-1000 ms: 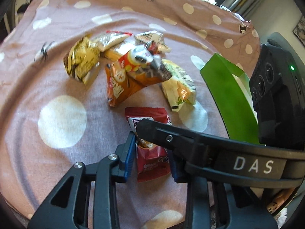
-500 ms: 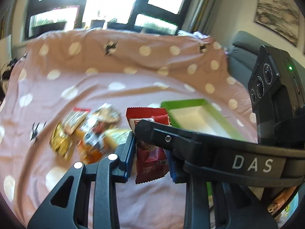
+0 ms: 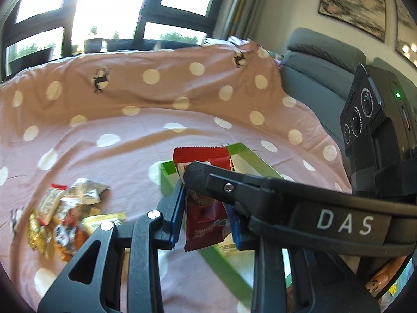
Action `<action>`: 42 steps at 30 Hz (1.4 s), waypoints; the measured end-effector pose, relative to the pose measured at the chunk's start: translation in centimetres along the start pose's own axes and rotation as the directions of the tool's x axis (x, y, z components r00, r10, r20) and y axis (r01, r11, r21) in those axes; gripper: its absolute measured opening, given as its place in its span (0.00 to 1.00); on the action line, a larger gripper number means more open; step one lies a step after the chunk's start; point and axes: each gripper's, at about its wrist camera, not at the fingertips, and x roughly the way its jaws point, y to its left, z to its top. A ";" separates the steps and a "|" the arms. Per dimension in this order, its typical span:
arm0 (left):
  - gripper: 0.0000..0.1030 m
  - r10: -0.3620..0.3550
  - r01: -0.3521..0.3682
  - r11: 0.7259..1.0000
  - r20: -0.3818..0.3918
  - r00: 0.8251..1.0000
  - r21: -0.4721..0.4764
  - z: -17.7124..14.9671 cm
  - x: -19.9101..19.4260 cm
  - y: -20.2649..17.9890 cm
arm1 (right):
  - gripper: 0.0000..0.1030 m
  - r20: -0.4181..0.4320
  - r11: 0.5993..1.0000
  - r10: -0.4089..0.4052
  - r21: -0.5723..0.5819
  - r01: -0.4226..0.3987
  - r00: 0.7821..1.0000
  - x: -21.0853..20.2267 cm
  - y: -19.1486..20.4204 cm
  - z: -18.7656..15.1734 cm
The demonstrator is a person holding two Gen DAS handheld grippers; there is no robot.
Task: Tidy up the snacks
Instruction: 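Carry the red candy packet over the green box with the right gripper, then lower the red packet onto the cake packet and open the right gripper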
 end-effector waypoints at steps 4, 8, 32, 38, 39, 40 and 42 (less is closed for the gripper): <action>0.27 -0.050 0.050 0.999 -0.038 0.998 0.008 0.0 2.0 -0.9 | 0.51 0.012 0.998 -0.031 0.050 0.031 0.999 -0.4 -2.4 0.1; 0.27 -0.091 0.092 0.996 -0.073 0.993 0.009 -0.1 4.1 -1.7 | 0.51 0.028 0.992 -0.077 0.098 0.074 0.997 -0.8 -4.6 0.3; 0.28 -0.164 0.162 0.986 -0.242 0.956 -0.029 -1.5 11.0 -1.9 | 0.51 -0.050 0.934 -0.179 0.306 0.186 0.982 1.3 -11.5 -0.5; 0.28 -0.174 0.178 0.984 -0.246 0.954 -0.005 -1.5 11.4 -2.0 | 0.48 -0.047 0.927 -0.197 0.315 0.201 0.979 1.3 -11.7 -0.4; 0.28 -0.176 0.181 0.983 -0.249 0.952 -0.002 -1.5 11.5 -2.1 | 0.48 -0.049 0.926 -0.202 0.315 0.208 0.978 1.3 -11.8 -0.4; 0.28 -0.177 0.183 0.983 -0.251 0.952 0.000 -1.5 11.7 -2.2 | 0.48 -0.052 0.926 -0.208 0.312 0.213 0.977 1.2 -11.7 -0.5; 0.29 -0.176 0.184 0.983 -0.255 0.951 0.009 -1.5 12.1 -2.5 | 0.47 -0.055 0.922 -0.222 0.313 0.228 0.973 1.2 -11.9 -0.4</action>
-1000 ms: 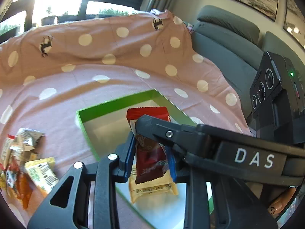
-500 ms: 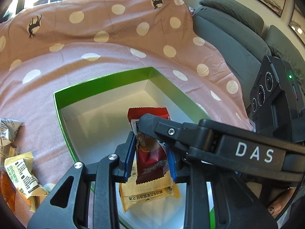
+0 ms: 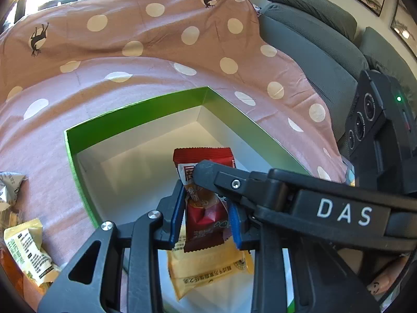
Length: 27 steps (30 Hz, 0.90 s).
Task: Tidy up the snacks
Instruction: 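Lower the red packet onto the cake packet and open the right gripper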
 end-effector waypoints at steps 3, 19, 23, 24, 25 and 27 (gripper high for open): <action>0.29 0.009 -0.009 1.000 0.001 1.000 0.017 0.1 0.5 -0.5 | 0.45 0.009 1.000 -0.023 0.020 0.023 1.000 -0.2 -0.4 0.2; 0.30 0.052 -0.052 0.998 -0.003 0.999 0.026 -0.2 0.6 -0.5 | 0.30 0.013 1.000 -0.018 0.022 0.018 1.000 -0.4 -0.4 0.5; 0.30 0.047 -0.047 0.999 0.003 0.999 0.004 -0.1 0.1 -0.1 | 0.30 0.026 0.999 -0.046 0.021 0.046 0.999 -0.4 -0.3 0.5; 0.31 0.049 -0.049 0.999 0.007 0.999 0.000 -0.1 0.0 0.0 | 0.30 0.028 0.999 -0.046 0.018 0.046 0.999 -0.4 -0.3 0.5; 0.31 0.051 -0.050 0.999 0.009 0.999 -0.002 -0.2 -0.1 0.0 | 0.30 0.030 0.999 -0.044 0.018 0.043 0.999 -0.5 -0.3 0.5; 0.32 0.051 -0.051 0.999 0.017 0.999 -0.011 -0.1 -0.5 0.2 | 0.30 0.041 0.999 -0.042 0.017 0.041 0.998 -0.6 -0.2 0.4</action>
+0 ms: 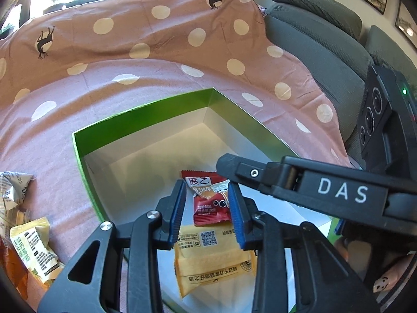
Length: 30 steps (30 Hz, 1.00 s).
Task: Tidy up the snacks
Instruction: 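Lower the red packet onto the cake packet and open the right gripper, then move the right gripper back and grasp the pale green-printed snack packet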
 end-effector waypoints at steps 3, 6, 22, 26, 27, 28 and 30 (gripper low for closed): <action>0.37 0.011 -0.011 1.000 0.012 1.000 -0.004 0.0 -0.6 0.2 | 0.30 0.009 1.000 0.006 -0.009 -0.006 1.000 -0.1 0.2 0.0; 0.41 0.016 -0.016 1.000 0.027 1.000 -0.008 -0.1 -1.2 0.5 | 0.30 0.016 1.000 0.008 -0.011 -0.007 1.000 -0.1 0.3 0.0; 0.76 0.044 -0.037 0.997 0.107 0.993 -0.068 -0.5 -5.0 2.9 | 0.62 0.053 1.000 -0.002 -0.015 0.003 0.999 -0.2 0.5 0.0; 0.79 0.065 -0.054 0.994 0.118 0.991 -0.093 -0.7 -5.7 3.8 | 0.70 0.060 0.999 0.002 -0.034 0.000 0.998 -0.2 1.1 -0.1; 0.80 0.070 -0.059 0.994 0.122 0.990 -0.097 -0.8 -6.0 4.0 | 0.71 0.066 0.999 0.002 -0.040 0.001 0.998 -0.2 1.2 -0.1; 0.81 0.073 -0.061 0.993 0.124 0.990 -0.099 -0.9 -6.3 4.1 | 0.74 0.074 0.999 0.000 -0.043 0.003 0.997 -0.3 1.4 -0.1; 0.83 0.074 -0.060 0.992 0.134 0.988 -0.108 -1.3 -7.4 4.8 | 0.77 0.081 0.999 0.000 -0.048 0.004 0.997 -0.2 1.7 -0.2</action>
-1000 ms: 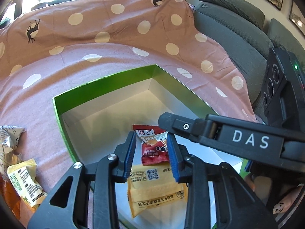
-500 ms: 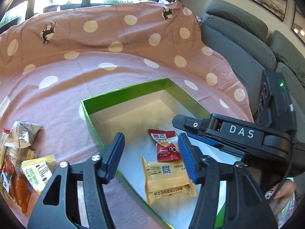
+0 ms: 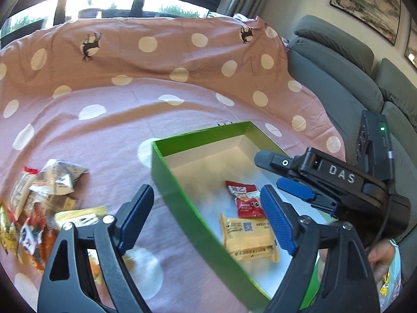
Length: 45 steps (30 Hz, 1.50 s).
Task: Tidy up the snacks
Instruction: 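Move the right gripper back and grasp the pale green-printed snack packet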
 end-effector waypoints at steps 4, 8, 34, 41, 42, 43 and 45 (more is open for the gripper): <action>0.85 0.028 -0.028 0.999 0.009 1.000 -0.025 -0.4 -1.7 1.6 | 0.78 -0.009 1.000 0.001 -0.025 -0.001 1.000 0.3 0.6 -0.3; 0.85 0.079 -0.077 0.995 0.021 0.997 -0.067 -1.3 -4.0 3.5 | 0.81 0.025 0.999 -0.003 -0.052 0.004 1.000 -0.2 1.2 -0.3; 0.96 0.380 -0.349 0.875 0.028 0.924 -0.336 -8.8 -16.5 15.2 | 0.85 -0.084 0.949 0.097 -0.294 -0.117 0.992 -0.3 11.3 -5.7; 0.96 0.324 -0.305 0.866 -0.021 0.946 -0.395 -10.7 -14.7 17.5 | 0.85 -0.253 0.916 0.076 -0.364 -0.167 0.965 4.6 14.9 -9.2; 0.96 0.322 -0.308 0.864 -0.032 0.946 -0.398 -10.8 -14.5 17.6 | 0.85 -0.263 0.911 0.064 -0.377 -0.164 0.963 5.3 15.4 -9.7; 0.96 0.323 -0.312 0.863 -0.041 0.946 -0.398 -10.9 -14.3 17.8 | 0.83 -0.273 0.907 0.050 -0.390 -0.158 0.961 6.0 15.8 -10.1; 0.96 0.329 -0.322 0.859 -0.054 0.943 -0.399 -11.1 -14.1 18.1 | 0.80 -0.296 0.896 0.013 -0.421 -0.143 0.955 7.8 16.6 -11.2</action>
